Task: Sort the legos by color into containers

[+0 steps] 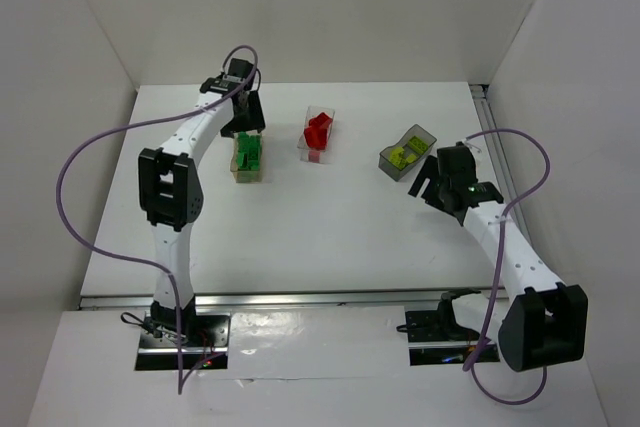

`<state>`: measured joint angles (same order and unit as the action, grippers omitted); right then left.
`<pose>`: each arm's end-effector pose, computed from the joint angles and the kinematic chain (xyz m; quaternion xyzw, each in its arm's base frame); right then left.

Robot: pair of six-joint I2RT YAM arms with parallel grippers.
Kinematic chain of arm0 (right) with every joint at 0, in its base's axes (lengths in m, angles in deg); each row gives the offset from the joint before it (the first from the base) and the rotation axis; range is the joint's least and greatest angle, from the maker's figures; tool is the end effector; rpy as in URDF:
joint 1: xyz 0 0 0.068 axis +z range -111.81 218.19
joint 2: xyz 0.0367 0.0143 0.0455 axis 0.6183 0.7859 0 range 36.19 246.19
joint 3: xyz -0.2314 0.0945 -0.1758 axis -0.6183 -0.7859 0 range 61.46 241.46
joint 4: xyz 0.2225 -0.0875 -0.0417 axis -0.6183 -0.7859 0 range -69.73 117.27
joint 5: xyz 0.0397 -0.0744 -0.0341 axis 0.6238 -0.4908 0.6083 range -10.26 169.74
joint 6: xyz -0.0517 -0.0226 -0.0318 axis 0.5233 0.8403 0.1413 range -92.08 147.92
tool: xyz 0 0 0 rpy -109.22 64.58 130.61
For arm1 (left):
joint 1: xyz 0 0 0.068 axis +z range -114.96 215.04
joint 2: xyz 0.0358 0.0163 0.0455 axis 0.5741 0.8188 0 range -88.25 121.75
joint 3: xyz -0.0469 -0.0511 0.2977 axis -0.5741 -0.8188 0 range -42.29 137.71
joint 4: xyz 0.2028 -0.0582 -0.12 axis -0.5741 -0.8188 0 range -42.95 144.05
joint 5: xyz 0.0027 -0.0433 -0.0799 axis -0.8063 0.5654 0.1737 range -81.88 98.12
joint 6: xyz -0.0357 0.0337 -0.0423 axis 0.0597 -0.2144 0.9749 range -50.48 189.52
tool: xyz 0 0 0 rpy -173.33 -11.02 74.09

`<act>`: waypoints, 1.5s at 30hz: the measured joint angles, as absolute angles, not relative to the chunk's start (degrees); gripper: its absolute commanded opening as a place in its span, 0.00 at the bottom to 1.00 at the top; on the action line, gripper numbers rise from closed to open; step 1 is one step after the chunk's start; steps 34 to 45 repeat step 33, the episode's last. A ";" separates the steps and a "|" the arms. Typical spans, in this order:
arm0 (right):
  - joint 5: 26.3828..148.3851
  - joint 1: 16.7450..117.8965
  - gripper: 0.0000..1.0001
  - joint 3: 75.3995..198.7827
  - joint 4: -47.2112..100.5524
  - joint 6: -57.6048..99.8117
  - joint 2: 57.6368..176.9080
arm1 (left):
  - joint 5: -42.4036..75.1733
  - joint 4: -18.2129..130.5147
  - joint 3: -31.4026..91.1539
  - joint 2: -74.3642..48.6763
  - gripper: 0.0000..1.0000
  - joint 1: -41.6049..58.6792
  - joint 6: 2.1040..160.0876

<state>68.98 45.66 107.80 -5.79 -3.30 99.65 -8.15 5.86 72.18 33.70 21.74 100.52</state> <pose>0.1983 0.0165 0.2761 0.2239 0.9094 0.0291 0.3492 0.4680 -0.0961 0.2952 -0.1868 0.9281 0.0151 0.3216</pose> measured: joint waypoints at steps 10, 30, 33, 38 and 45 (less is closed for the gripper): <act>67.14 45.66 1.00 108.74 -6.19 -4.16 100.83 | -4.54 5.08 72.53 37.11 0.96 23.77 98.09; 59.78 46.82 1.00 109.36 -9.36 -6.56 101.34 | 1.62 15.48 20.86 -22.30 0.95 9.21 99.80; 59.78 47.06 1.00 108.33 -9.22 -6.30 98.12 | 1.47 15.76 19.62 -25.53 0.95 8.91 99.84; 59.78 47.06 1.00 108.33 -9.22 -6.30 98.12 | 1.47 15.76 19.62 -25.53 0.95 8.91 99.84; 59.78 47.06 1.00 108.33 -9.22 -6.30 98.12 | 1.47 15.76 19.62 -25.53 0.95 8.91 99.84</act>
